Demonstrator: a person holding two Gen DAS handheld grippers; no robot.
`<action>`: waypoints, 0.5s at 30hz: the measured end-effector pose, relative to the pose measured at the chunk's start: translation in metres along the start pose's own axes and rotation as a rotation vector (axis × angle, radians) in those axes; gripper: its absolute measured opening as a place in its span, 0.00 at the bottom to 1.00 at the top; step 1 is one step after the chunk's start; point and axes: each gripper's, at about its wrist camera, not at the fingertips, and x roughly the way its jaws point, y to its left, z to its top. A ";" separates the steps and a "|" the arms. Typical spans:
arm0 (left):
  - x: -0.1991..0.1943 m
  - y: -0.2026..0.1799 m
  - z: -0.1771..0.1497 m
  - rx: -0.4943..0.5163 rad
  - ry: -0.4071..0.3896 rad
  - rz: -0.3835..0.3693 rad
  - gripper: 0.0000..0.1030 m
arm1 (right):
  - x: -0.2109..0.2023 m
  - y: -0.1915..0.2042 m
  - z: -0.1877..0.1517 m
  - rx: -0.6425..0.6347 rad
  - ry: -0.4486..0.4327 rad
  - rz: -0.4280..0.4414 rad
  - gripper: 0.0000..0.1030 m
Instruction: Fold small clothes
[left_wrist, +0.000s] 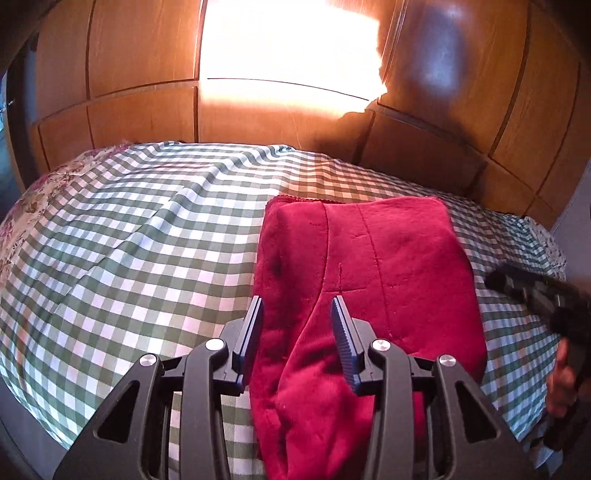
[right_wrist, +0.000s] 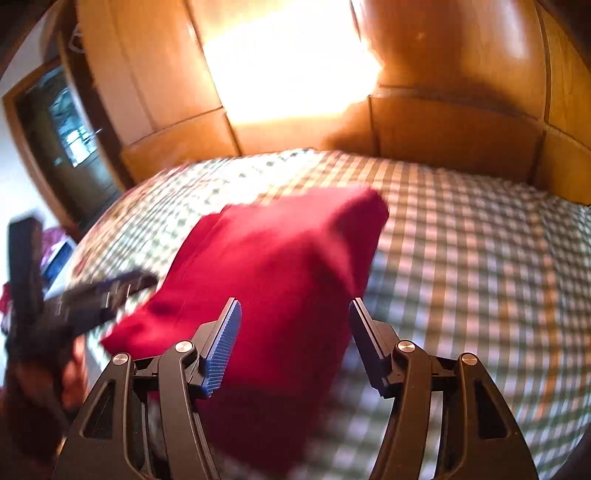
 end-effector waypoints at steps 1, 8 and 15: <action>-0.001 0.000 -0.003 0.004 0.007 -0.001 0.36 | 0.007 0.000 0.008 0.009 0.001 -0.004 0.58; 0.017 0.007 -0.015 0.019 0.038 0.008 0.37 | 0.060 0.005 0.035 0.022 0.070 -0.067 0.58; 0.026 0.008 -0.022 0.011 0.050 0.000 0.38 | 0.112 -0.003 0.032 0.017 0.170 -0.136 0.61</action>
